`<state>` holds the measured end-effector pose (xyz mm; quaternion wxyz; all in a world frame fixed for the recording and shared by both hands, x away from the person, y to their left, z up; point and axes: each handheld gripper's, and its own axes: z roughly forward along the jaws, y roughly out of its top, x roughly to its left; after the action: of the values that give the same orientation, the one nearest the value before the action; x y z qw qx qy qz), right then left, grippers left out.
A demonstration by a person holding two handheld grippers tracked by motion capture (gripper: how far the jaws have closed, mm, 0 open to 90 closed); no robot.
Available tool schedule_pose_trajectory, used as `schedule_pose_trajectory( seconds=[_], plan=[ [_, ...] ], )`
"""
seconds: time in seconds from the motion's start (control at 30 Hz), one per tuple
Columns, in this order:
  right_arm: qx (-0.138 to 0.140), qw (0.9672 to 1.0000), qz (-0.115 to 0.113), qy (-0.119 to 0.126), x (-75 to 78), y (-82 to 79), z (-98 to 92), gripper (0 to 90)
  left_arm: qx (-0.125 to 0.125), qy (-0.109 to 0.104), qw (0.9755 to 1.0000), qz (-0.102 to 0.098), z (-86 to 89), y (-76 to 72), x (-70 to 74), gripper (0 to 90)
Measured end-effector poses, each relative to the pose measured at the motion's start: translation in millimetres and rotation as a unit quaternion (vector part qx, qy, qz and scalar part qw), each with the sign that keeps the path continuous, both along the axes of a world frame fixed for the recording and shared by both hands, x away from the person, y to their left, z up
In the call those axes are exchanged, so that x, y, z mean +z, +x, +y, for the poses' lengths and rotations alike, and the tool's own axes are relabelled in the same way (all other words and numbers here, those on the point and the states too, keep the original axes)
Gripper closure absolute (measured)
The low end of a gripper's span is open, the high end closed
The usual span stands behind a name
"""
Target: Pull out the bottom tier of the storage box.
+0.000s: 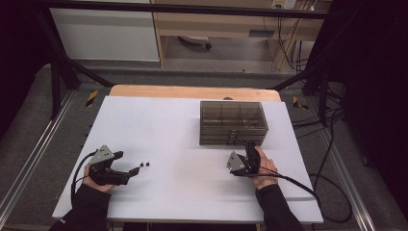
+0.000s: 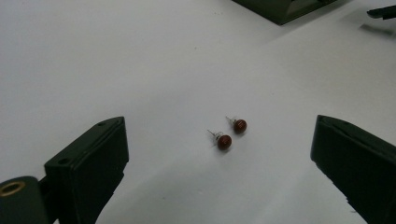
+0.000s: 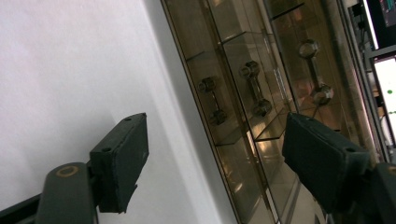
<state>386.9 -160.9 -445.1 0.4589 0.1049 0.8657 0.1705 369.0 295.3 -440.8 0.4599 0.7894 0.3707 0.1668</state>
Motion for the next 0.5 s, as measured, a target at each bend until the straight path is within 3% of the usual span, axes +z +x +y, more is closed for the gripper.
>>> schedule_pose_trajectory(
  seconds=[0.03, 0.07, 0.5],
  plan=[
    [0.000, 1.0000, 0.000, 0.000, 0.0, 0.0, 0.0, 24.4, 0.000, 0.000, 1.0000, 0.000, 0.0, 0.0, 0.0, 4.2],
    [0.010, 0.9998, -0.011, -0.015, -1.5, -0.1, 0.2, 25.7, 0.000, 0.000, 1.0000, 0.000, 0.1, 0.0, 0.0, 4.2],
    [0.017, 0.9984, -0.033, -0.042, -9.6, -0.4, 3.1, 33.4, 0.001, 0.005, 1.0000, -0.003, -0.1, -1.2, 1.8, 4.2]
  ],
)
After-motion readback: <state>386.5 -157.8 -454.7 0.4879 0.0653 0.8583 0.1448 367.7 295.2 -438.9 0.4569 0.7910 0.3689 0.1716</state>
